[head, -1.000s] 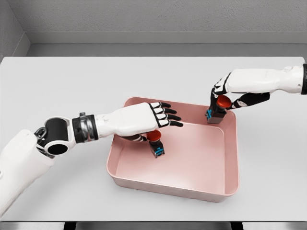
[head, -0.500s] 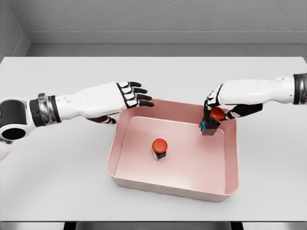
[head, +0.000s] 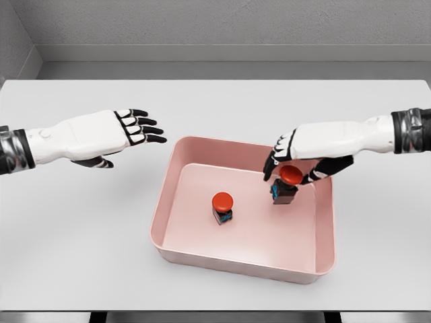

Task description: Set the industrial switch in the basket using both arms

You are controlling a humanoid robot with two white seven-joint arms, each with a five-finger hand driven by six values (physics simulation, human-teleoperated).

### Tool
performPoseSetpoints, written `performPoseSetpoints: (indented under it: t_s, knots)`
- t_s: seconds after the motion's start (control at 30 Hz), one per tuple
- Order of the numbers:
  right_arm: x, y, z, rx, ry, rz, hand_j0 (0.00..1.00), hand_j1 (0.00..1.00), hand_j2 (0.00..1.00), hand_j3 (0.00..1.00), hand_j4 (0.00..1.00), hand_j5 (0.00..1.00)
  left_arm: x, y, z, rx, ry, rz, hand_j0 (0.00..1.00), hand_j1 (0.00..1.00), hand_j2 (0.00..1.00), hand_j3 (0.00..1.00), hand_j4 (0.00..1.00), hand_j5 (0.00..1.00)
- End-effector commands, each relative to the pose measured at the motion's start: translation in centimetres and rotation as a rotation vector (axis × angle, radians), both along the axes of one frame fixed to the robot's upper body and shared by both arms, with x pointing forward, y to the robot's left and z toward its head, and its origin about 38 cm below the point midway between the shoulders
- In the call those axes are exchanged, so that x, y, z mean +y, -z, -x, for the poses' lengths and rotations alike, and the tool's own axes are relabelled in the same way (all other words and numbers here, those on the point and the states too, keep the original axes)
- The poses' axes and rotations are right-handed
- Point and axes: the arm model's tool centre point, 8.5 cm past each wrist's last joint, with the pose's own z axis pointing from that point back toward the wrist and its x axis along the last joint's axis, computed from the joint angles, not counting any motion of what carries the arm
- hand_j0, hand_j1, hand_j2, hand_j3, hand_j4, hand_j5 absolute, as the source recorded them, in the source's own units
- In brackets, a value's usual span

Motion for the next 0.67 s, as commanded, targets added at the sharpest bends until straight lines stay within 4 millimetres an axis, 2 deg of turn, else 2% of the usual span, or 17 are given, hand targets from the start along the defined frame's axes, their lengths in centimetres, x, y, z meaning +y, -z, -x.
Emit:
performPoseSetpoints:
  t_s: [0.0, 0.17, 0.27, 0.5, 0.57, 0.63]
  knots:
    - [0.4, 0.0, 0.0, 0.006, -0.008, -0.008, 1.0, 1.0, 1.0, 1.0, 1.0, 1.0, 0.1, 0.0, -0.1, 0.004, -0.005, 0.003, 1.0, 1.0, 1.0, 1.0, 1.0, 1.0]
    - [0.3, 0.0, 0.1, 0.007, -0.009, 0.004, 1.0, 1.0, 1.0, 1.0, 1.0, 1.0, 0.2, 0.0, -0.1, 0.005, -0.006, 0.003, 1.0, 1.0, 1.0, 1.0, 1.0, 1.0]
    - [-0.2, -0.8, -0.2, -0.012, 0.005, 0.003, 1.0, 1.0, 1.0, 1.0, 1.0, 1.0, 0.2, 0.1, -0.1, 0.005, -0.007, 0.0, 1.0, 1.0, 1.0, 1.0, 1.0, 1.0]
    - [-4.1, -3.4, -0.6, -0.073, 0.11, 0.002, 1.0, 1.0, 1.0, 1.0, 1.0, 1.0, 0.2, 0.0, -0.1, 0.004, -0.008, 0.0, 1.0, 1.0, 1.0, 1.0, 1.0, 1.0]
    - [-5.8, -4.0, -0.7, -0.085, 0.155, 0.014, 1.0, 1.0, 1.0, 1.0, 1.0, 1.0, 0.2, 0.0, -0.1, 0.003, -0.008, 0.0, 1.0, 1.0, 1.0, 1.0, 1.0, 1.0]
    - [-6.6, -4.2, -0.6, -0.09, 0.173, 0.021, 1.0, 1.0, 1.0, 1.0, 1.0, 1.0, 0.2, 0.0, -0.2, 0.003, -0.009, 0.0, 1.0, 1.0, 1.0, 1.0, 1.0, 1.0]
